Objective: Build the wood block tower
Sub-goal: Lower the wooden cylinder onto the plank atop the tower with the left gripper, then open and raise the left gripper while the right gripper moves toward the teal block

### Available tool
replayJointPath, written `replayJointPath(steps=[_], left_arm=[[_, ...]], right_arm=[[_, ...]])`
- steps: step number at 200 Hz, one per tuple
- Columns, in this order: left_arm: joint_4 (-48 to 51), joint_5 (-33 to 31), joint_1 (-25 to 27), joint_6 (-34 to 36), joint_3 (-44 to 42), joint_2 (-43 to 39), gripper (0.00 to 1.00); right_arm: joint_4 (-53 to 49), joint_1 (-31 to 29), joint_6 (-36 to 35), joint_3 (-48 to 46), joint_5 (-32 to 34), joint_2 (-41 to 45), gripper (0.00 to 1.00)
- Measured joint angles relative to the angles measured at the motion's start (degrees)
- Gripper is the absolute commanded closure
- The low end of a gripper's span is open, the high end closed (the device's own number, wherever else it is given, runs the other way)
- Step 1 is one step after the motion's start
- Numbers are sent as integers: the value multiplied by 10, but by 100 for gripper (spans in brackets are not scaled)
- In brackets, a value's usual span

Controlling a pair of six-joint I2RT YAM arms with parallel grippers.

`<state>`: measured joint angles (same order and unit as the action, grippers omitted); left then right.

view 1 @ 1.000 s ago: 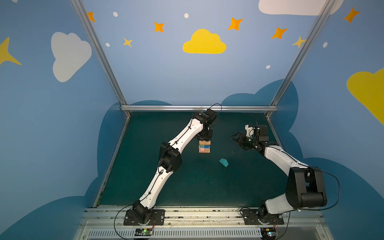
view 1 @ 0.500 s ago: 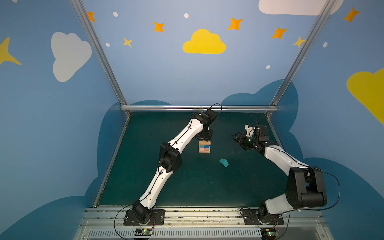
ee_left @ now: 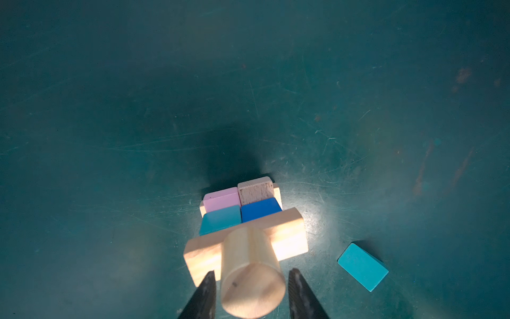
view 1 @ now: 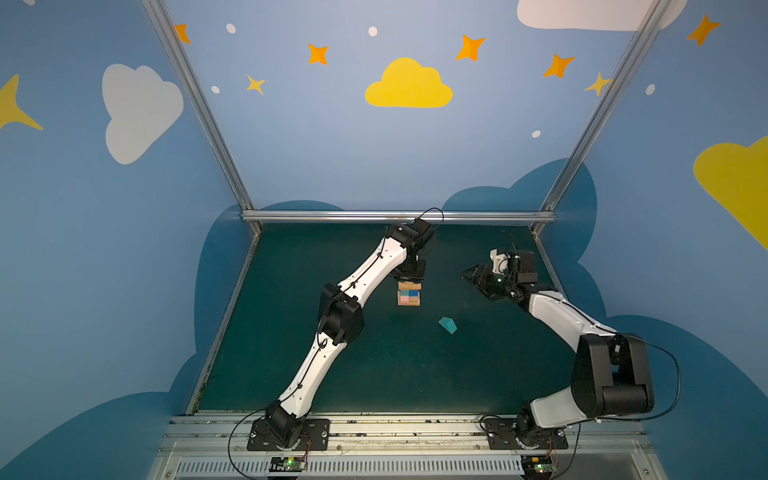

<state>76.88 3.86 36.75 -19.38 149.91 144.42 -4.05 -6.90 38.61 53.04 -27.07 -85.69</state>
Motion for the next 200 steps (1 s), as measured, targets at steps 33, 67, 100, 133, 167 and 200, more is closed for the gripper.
replayJointPath(steps=[33,67,100,133,167,200], left_arm=[[-1,1,0,-2,0,0,42],[-3,4,0,-4,1,0,25],[-10,4,0,-7,2,0,19],[-18,-1,-3,-11,2,-7,19],[-21,-31,-7,-20,2,-56,18],[-28,-79,-10,-24,-10,-147,18]], right_arm=[[0,0,0,0,0,0,43],[0,0,0,0,0,0,43],[0,0,0,0,0,0,43],[0,0,0,0,0,0,37],[-2,0,-1,0,3,0,29],[-11,0,-2,0,10,2,26]])
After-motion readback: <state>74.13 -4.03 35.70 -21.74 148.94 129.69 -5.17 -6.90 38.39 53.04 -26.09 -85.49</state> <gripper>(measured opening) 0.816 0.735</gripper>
